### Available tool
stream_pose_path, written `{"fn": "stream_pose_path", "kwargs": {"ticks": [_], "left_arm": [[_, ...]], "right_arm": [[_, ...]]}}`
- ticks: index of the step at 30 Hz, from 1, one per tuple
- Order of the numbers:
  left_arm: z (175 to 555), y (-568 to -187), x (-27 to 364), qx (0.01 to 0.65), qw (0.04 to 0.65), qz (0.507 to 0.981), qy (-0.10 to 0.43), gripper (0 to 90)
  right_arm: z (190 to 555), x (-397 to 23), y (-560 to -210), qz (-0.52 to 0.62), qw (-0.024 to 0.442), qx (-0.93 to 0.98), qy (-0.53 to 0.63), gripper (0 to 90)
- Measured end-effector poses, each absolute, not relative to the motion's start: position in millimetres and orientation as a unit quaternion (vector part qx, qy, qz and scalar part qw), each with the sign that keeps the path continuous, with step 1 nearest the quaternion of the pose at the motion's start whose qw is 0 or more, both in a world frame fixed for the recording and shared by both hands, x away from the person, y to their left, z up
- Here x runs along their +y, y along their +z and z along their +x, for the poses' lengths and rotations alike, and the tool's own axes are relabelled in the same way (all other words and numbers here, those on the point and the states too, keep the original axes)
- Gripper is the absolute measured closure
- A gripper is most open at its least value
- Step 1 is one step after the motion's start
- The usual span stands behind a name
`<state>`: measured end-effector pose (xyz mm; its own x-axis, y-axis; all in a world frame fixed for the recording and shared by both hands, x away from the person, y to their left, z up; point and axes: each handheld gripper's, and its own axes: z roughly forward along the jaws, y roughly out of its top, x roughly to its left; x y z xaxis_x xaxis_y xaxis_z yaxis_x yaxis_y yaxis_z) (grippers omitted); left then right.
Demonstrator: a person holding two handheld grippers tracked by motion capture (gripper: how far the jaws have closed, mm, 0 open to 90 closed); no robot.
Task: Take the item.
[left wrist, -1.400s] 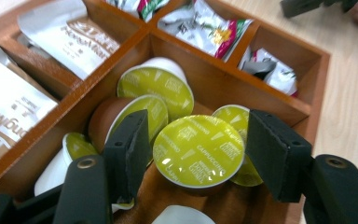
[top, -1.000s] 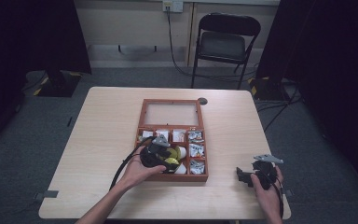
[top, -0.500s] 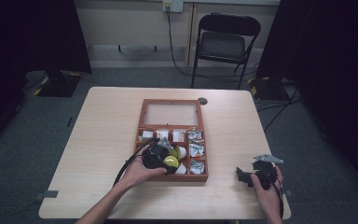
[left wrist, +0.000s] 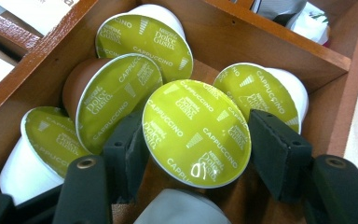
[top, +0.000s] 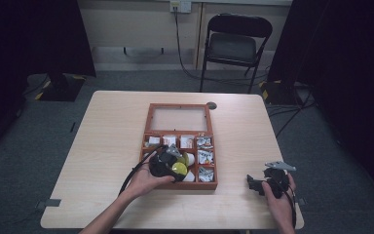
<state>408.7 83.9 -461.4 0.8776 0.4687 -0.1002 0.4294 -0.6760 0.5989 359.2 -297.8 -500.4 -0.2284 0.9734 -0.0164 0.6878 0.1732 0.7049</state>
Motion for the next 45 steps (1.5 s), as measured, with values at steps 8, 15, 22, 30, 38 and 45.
{"fn": "stream_pose_path", "kwargs": {"ticks": [8, 15, 22, 30, 38, 45], "left_arm": [[409, -460, 85, 0.245, 0.324, 0.913, 0.026, 40.0], [410, -459, 87, 0.260, 0.339, 0.904, 0.021, 40.1], [412, -456, 91, 0.263, 0.346, 0.900, 0.024, 40.1], [413, -451, 97, 0.273, 0.365, 0.890, 0.027, 40.1], [412, -441, 102, 0.272, 0.385, 0.882, 0.031, 40.1], [411, -432, 108, 0.266, 0.401, 0.876, 0.037, 40.1]], "right_arm": [[359, -298, -500, 0.572, 0.243, 0.726, 0.294, 0.0], [359, -298, -500, 0.572, 0.243, 0.726, 0.294, 0.0], [359, -298, -500, 0.572, 0.243, 0.726, 0.294, 0.0], [359, -298, -500, 0.572, 0.242, 0.726, 0.294, 0.0], [359, -298, -500, 0.572, 0.242, 0.726, 0.294, 0.0], [359, -298, -500, 0.572, 0.243, 0.726, 0.294, 0.0]]}}
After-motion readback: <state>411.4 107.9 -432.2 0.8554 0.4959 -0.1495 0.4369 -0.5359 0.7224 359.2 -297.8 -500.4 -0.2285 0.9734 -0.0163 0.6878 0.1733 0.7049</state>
